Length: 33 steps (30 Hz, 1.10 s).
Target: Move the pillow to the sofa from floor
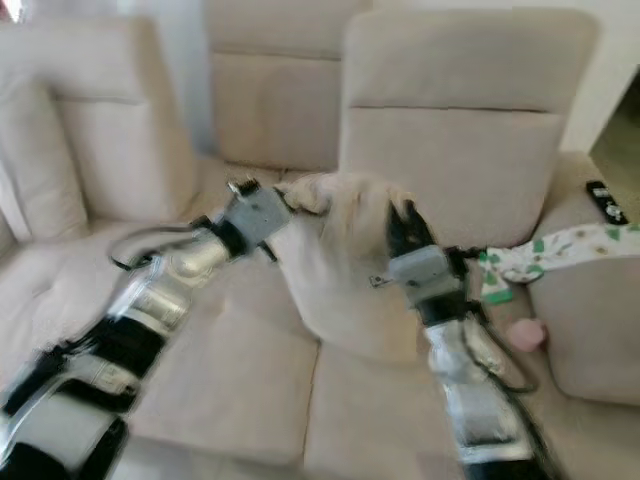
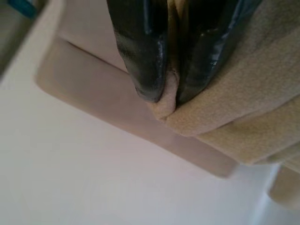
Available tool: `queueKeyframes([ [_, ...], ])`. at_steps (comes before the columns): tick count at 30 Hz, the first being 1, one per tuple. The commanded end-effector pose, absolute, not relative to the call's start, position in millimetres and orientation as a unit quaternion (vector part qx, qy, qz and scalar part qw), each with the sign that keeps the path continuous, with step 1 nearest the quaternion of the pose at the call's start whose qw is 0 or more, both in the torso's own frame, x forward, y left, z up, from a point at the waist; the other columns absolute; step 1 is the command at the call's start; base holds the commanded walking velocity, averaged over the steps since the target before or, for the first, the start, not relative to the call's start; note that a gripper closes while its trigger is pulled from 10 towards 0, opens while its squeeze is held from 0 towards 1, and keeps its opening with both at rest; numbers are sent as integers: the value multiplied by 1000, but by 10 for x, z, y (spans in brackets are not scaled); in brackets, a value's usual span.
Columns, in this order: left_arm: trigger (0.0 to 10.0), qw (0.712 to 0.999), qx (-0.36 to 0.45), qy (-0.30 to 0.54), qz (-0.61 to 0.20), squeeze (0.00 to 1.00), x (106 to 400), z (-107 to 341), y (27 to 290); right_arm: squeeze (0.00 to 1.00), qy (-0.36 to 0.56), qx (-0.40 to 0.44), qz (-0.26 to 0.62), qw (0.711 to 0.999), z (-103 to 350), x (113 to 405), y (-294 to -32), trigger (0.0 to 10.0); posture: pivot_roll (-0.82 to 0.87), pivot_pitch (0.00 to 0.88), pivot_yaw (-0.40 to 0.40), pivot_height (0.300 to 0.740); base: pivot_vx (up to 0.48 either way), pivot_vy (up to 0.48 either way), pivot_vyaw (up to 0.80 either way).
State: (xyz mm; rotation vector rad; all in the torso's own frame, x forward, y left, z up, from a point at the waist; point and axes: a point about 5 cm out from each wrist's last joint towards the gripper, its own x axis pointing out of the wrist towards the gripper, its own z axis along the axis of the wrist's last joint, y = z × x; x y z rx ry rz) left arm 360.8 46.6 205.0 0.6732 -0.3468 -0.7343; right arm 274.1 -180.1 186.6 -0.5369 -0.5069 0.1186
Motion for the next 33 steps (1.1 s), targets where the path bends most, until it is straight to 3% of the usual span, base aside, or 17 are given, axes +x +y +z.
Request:
queueKeyframes([
  [1,10000,849,323,-204,-366,0,3565,2194,374,0,-278,-250,94,923,1946,2724,-1605,10000,-139,0,48,740,0,0,0],
  [8,10000,837,337,-198,-384,0,3555,2203,322,0,-271,-243,86,927,1930,2739,-1631,10000,-140,0,51,740,0,0,0],
  [14,10000,805,379,-182,-419,0,3520,2187,168,0,-243,-223,57,942,1881,2786,-1718,10000,-150,0,59,740,0,0,0],
  [23,10000,792,427,-162,-405,0,3594,2292,215,0,-98,-159,41,981,1496,2876,-1864,10000,-153,0,63,740,0,0,0],
  [30,10000,789,441,-151,-400,0,3609,2288,233,0,-68,-146,16,987,1429,2898,-1975,10000,-154,0,65,740,0,0,0],
  [33,10000,790,441,-141,-402,0,3613,2274,227,0,-13,-131,3,991,1299,2922,-2068,10000,-155,0,66,740,0,0,0],
])
